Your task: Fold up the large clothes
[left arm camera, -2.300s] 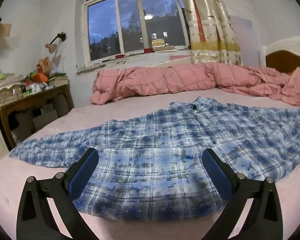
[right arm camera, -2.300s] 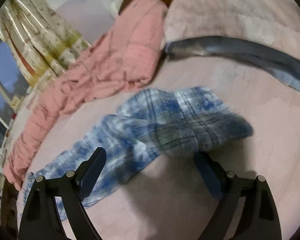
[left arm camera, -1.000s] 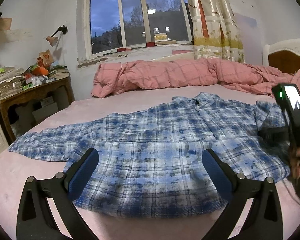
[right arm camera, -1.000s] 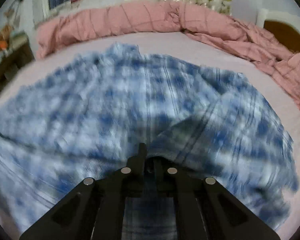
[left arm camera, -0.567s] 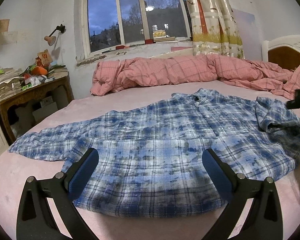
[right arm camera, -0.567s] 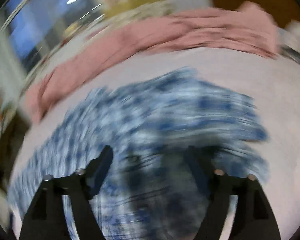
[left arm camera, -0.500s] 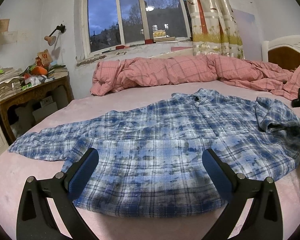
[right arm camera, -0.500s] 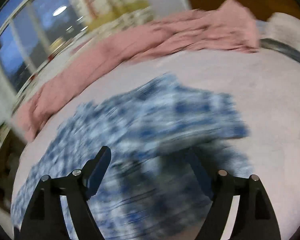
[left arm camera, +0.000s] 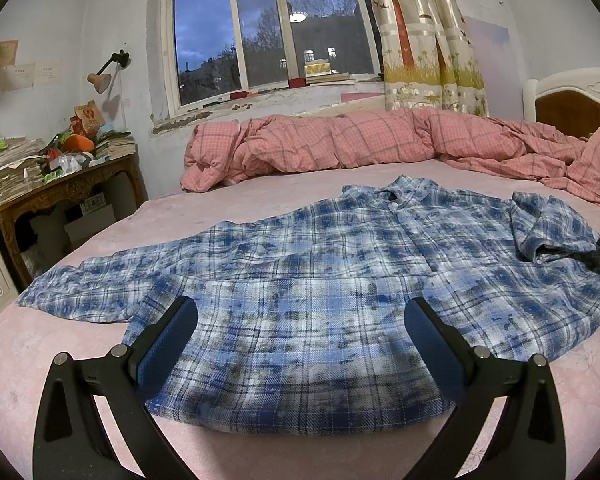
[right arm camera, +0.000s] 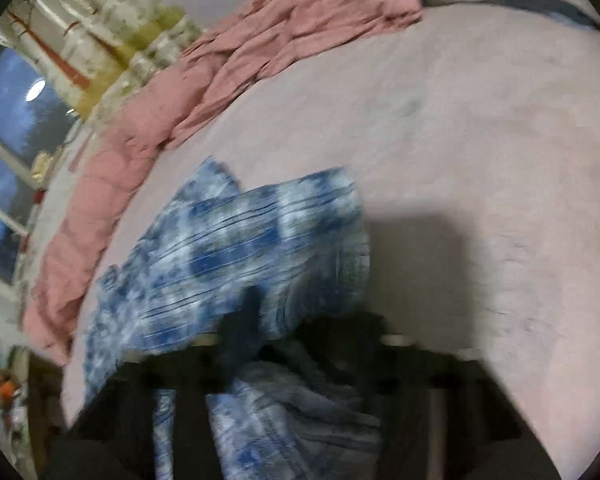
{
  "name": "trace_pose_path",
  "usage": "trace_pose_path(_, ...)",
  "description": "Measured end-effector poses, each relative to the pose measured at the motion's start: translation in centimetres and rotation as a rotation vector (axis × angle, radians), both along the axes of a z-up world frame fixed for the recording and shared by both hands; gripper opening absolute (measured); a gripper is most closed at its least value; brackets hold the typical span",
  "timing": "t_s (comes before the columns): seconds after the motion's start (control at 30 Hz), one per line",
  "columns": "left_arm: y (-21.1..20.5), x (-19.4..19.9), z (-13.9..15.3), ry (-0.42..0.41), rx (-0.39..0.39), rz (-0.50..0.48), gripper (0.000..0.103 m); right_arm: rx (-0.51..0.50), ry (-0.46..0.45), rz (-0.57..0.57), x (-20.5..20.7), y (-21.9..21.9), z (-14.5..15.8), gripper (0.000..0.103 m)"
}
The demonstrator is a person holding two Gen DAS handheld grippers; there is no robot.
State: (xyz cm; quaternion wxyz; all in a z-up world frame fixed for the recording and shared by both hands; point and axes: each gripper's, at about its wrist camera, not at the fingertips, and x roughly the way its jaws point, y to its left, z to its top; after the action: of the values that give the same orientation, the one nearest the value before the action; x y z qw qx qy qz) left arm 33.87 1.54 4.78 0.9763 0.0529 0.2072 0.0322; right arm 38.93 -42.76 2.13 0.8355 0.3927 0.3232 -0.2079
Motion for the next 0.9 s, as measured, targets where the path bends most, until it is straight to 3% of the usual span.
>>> trace_pose_path(0.07,-0.1,0.0,0.0,-0.003,0.003,-0.001,0.103,-0.065,-0.029,0.02,0.3,0.4,0.6,0.012)
trace_pose_path(0.17,-0.1,-0.2,0.1,-0.011,0.015,-0.005,0.103,-0.347,-0.083,0.059,0.6,4.0,3.6,0.01)
trace_pose_path(0.2,-0.2,-0.2,0.0,-0.013,0.019,-0.007,0.103,-0.461,-0.109,0.136,1.0,6.3,4.5,0.01)
trace_pose_path(0.27,-0.3,-0.3,0.1,-0.015,0.025,-0.008,0.103,-0.529,-0.17,0.306,1.5,10.1,5.4,0.01)
trace_pose_path(0.33,-0.3,-0.3,0.0,-0.016,0.027,-0.007,0.103,-0.532,-0.219,0.442,1.8,13.3,5.6,0.01)
trace_pose_path(0.43,-0.3,-0.3,0.0,-0.014,0.027,-0.007,0.103,-0.502,-0.223,0.649,2.2,18.1,5.1,0.01)
trace_pose_path(0.53,-0.2,-0.4,0.1,-0.013,0.025,-0.007,0.103,-0.462,-0.152,0.856,3.1,22.5,3.0,0.01)
trace_pose_path(0.6,-0.2,-0.4,0.2,-0.015,0.025,-0.007,0.103,-0.475,-0.104,0.928,3.5,24.3,1.9,0.01)
trace_pose_path(0.67,-0.2,-0.5,0.3,-0.02,0.026,-0.009,0.103,-0.468,-0.102,0.945,3.7,24.4,1.8,0.013)
trace_pose_path(0.77,-0.3,-1.0,0.6,-0.045,0.026,-0.031,0.103,-0.4,-0.143,0.93,3.7,22.9,2.9,0.03)
trace_pose_path(0.83,-0.8,-1.8,1.1,-0.078,0.026,-0.078,0.103,-0.365,-0.176,0.872,3.5,21.1,4.5,0.05)
trace_pose_path(0.9,-1.5,-3.1,2.0,-0.107,-0.002,-0.163,0.103,-0.352,-0.192,0.738,3.0,18.4,6.4,0.052)
